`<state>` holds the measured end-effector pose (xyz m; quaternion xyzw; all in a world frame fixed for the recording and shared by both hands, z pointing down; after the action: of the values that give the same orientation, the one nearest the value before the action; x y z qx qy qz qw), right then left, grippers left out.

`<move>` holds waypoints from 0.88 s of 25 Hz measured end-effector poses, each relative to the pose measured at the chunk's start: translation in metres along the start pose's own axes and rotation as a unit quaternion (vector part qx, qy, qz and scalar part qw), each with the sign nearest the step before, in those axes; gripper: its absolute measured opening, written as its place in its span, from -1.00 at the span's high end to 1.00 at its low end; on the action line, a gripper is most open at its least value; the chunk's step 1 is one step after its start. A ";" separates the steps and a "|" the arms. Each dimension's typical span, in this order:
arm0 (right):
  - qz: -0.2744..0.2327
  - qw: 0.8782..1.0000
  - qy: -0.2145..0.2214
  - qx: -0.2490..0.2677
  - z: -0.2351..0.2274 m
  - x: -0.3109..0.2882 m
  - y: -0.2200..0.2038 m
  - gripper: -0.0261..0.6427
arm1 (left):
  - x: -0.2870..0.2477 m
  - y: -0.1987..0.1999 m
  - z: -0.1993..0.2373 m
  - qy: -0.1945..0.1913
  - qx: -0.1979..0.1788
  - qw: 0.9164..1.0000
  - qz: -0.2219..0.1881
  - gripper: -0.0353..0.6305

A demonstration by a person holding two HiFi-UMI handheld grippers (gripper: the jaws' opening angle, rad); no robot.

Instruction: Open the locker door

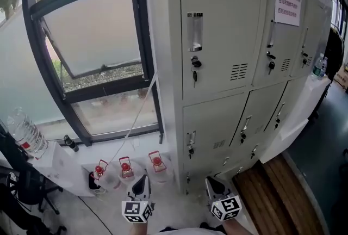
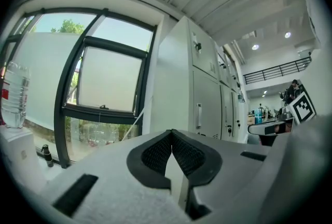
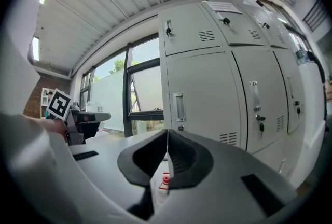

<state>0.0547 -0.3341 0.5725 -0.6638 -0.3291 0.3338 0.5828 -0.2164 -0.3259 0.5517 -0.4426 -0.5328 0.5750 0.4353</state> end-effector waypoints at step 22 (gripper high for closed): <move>-0.016 0.998 0.064 0.013 -0.018 -0.057 0.095 0.29 | -0.010 0.000 -0.009 -0.014 -0.004 1.000 0.013 0.87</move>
<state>0.0426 -0.4009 0.4829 -0.6708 -0.2974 0.2855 0.6165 -0.2052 -0.3338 0.5520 -0.4431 -0.5353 0.5850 0.4182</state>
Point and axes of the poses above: the fingertips, and each gripper's own axes: x backward along the fingers, z to its left, y out of its top, the point moved 3 cm from there along x, backward along the fingers, and after that the axes turned 2 degrees about y, right-handed, at the moved point
